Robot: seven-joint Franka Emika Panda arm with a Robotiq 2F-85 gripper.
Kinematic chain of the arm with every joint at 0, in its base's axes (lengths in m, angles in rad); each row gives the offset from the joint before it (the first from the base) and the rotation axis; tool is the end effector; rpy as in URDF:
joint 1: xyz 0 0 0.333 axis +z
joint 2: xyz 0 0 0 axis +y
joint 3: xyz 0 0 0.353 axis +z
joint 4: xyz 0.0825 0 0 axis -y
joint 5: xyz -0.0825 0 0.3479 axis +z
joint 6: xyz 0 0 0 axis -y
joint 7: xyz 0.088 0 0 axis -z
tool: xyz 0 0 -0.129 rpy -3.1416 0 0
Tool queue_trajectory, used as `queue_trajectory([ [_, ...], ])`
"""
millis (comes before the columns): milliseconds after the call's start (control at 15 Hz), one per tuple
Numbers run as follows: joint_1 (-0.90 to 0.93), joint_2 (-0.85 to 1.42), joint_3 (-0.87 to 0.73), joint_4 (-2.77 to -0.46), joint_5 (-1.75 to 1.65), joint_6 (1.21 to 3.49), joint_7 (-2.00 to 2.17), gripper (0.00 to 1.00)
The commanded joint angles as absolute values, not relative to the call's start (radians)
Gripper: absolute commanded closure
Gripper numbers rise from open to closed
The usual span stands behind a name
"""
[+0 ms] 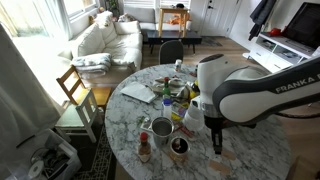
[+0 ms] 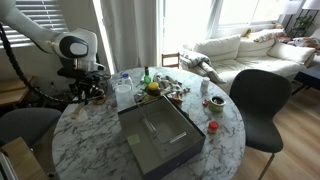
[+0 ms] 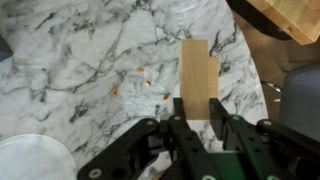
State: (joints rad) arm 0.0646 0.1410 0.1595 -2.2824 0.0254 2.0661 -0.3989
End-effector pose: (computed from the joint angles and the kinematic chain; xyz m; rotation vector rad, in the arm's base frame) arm 0.4479 0.1037 0.3125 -2.8825 -0.9065 0.5354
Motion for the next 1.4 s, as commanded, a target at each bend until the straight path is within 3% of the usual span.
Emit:
queue_trajectory([
  [0, 0.054, 0.071, 0.141, -2.389, 0.073, 2.244, -0.456, 0.93],
  [467, 0.057, 0.043, 0.123, -2.482, 0.114, 2.537, -0.431, 0.93],
  [533, 0.06, 0.073, 0.123, -2.439, 0.096, 2.499, -0.433, 0.7],
  [800, 0.06, 0.069, 0.121, -2.447, 0.096, 2.513, -0.432, 0.7],
  [867, 0.06, 0.069, 0.121, -2.447, 0.096, 2.513, -0.432, 0.93],
  [1333, 0.052, 0.102, 0.172, -2.431, 0.341, 2.625, -0.721, 0.93],
])
